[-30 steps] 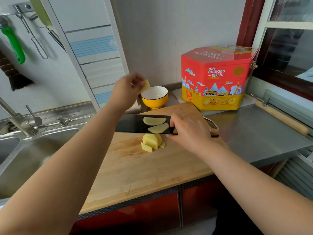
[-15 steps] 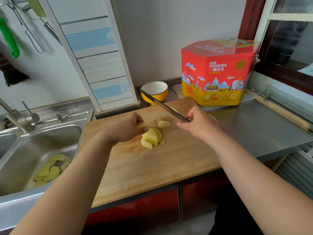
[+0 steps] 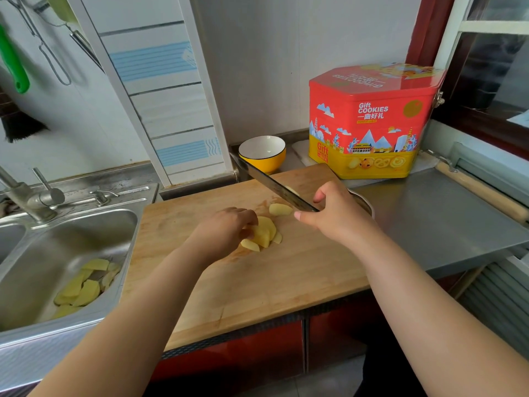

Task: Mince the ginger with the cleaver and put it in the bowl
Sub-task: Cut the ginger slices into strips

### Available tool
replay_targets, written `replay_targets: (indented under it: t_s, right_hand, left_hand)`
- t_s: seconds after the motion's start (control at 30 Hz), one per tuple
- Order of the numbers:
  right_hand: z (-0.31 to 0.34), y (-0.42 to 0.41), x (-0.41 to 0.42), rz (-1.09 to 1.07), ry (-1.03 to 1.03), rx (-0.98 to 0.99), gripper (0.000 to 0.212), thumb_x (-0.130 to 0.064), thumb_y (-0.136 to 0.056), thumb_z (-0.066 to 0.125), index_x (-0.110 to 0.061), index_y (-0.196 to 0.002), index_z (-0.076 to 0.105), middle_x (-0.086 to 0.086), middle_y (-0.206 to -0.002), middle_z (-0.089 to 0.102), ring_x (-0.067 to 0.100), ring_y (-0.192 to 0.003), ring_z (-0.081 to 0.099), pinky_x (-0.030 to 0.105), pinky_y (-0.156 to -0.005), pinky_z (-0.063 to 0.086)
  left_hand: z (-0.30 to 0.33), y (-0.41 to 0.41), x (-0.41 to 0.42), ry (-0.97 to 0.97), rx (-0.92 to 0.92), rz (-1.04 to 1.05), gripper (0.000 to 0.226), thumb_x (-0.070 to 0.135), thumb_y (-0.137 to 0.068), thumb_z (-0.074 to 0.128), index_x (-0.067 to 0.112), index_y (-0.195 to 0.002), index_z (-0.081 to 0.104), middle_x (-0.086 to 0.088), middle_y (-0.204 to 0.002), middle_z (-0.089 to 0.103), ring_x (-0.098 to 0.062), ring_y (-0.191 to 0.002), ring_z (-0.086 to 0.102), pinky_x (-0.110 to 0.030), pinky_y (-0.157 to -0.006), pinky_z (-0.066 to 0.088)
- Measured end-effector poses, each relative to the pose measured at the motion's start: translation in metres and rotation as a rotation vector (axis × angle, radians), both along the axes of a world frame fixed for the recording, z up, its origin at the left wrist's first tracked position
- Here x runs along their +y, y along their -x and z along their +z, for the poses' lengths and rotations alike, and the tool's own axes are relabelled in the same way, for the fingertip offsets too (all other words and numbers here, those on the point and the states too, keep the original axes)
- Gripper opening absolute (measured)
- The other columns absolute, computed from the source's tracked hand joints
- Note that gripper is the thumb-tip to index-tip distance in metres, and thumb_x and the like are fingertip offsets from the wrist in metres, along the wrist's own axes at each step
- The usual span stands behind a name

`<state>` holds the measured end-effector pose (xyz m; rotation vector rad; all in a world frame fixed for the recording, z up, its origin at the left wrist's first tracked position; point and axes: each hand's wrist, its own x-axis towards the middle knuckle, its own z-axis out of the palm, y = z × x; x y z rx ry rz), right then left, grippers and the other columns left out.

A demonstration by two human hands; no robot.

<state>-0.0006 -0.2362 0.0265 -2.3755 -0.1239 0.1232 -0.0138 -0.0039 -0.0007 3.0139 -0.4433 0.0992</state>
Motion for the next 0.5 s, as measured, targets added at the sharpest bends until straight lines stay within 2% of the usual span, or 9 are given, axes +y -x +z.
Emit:
replay_targets:
  t_s: [0.17,0.33,0.5]
  right_hand:
    - [0.009,0.008,0.003,0.005,0.040,-0.039,0.046,-0.049,-0.084,0.070,-0.022,-0.109,0.043,-0.012,-0.086,0.040,0.019,-0.090,0.054,0.041,-0.083,0.051]
    - [0.013,0.014,0.005,0.018,0.048,-0.049,0.045,-0.049,-0.085,0.069,-0.023,-0.110,0.042,-0.015,-0.083,0.037,0.019,-0.089,0.053,0.041,-0.082,0.052]
    - [0.012,0.018,0.007,0.010,0.104,-0.084,0.044,-0.052,-0.086,0.067,-0.024,-0.110,0.042,-0.014,-0.080,0.040,0.013,-0.075,0.050,0.034,-0.066,0.047]
  left_hand:
    - [0.001,0.001,0.002,0.056,0.105,-0.017,0.020,0.023,-0.097,0.053,0.023,-0.113,0.065,0.008,-0.105,0.059,-0.012,-0.094,0.054,-0.028,-0.081,0.048]
    - [0.003,0.003,0.003,0.129,0.166,0.017,0.015,0.027,-0.093,0.060,0.028,-0.105,0.067,0.010,-0.104,0.062,-0.011,-0.095,0.055,-0.029,-0.085,0.048]
    - [-0.005,0.003,0.007,0.173,0.181,-0.015,0.012,0.032,-0.091,0.061,0.030,-0.102,0.066,0.008,-0.104,0.058,-0.012,-0.095,0.053,-0.032,-0.085,0.048]
